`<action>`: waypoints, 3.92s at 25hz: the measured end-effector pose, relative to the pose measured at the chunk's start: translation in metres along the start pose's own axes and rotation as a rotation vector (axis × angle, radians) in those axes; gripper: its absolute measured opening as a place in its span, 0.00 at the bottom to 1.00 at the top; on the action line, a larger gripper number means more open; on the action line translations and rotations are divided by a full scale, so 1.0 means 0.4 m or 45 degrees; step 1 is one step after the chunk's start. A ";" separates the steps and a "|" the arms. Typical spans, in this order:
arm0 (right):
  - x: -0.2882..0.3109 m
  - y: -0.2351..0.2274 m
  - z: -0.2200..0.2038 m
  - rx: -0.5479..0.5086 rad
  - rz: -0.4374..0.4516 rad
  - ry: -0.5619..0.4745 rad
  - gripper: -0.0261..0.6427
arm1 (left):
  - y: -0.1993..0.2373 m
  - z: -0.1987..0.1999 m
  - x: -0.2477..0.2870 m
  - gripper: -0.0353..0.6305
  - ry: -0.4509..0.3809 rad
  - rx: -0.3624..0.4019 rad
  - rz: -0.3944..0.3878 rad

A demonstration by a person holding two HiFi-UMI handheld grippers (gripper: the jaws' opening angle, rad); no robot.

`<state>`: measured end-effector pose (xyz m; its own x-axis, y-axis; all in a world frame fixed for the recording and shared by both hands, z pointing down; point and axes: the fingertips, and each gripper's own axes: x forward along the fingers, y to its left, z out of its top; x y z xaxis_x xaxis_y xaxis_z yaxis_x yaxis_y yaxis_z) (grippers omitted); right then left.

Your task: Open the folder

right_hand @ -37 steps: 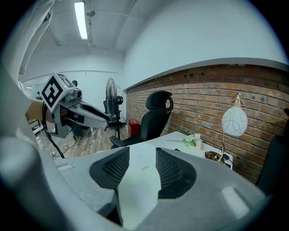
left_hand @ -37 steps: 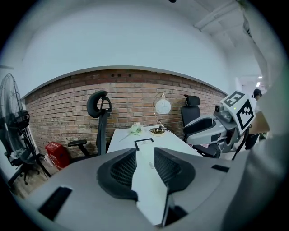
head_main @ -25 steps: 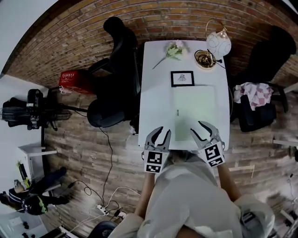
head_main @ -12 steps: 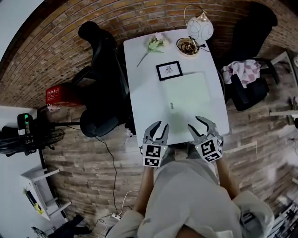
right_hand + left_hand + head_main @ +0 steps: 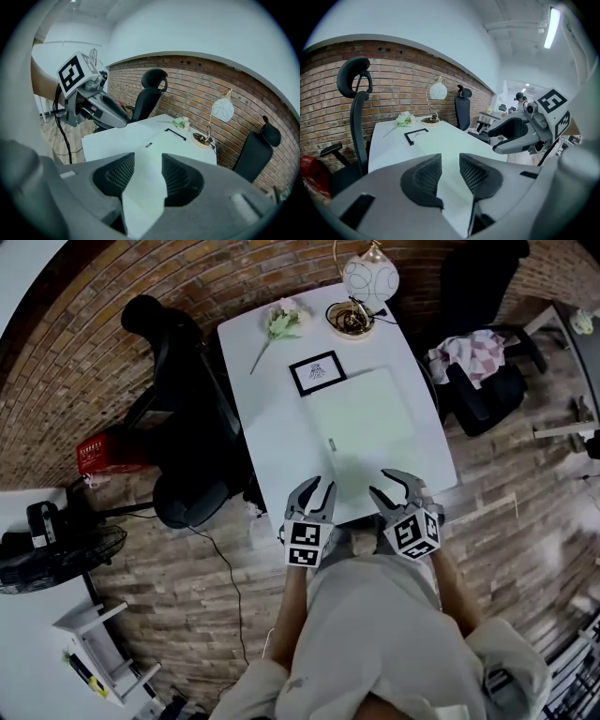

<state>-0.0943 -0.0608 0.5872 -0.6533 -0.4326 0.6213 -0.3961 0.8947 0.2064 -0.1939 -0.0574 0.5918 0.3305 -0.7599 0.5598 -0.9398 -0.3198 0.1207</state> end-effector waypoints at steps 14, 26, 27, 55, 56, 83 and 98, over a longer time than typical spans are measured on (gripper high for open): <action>0.026 0.051 -0.044 -0.047 0.018 0.067 0.31 | -0.001 -0.062 0.038 0.23 0.077 0.030 -0.064; 0.084 0.116 -0.109 -0.233 0.131 0.166 0.35 | -0.010 -0.132 0.081 0.23 0.171 0.024 -0.099; 0.089 0.121 -0.113 -0.248 0.140 0.171 0.35 | -0.011 -0.134 0.083 0.23 0.173 0.024 -0.100; 0.194 0.213 -0.193 -0.539 0.343 0.268 0.38 | -0.012 -0.184 0.123 0.23 0.235 -0.004 -0.107; 0.196 0.213 -0.194 -0.540 0.348 0.267 0.37 | -0.012 -0.185 0.124 0.23 0.236 -0.005 -0.107; 0.145 0.216 -0.143 -0.419 0.416 0.136 0.07 | -0.035 -0.233 0.149 0.23 0.307 0.019 -0.141; 0.124 0.200 -0.115 -0.361 0.368 0.093 0.06 | -0.037 -0.247 0.161 0.24 0.310 0.024 -0.149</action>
<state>-0.1288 -0.0054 0.6693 -0.6599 -0.1590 0.7343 -0.0027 0.9779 0.2093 -0.1675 -0.0457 0.7069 0.4040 -0.5591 0.7240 -0.8937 -0.4100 0.1821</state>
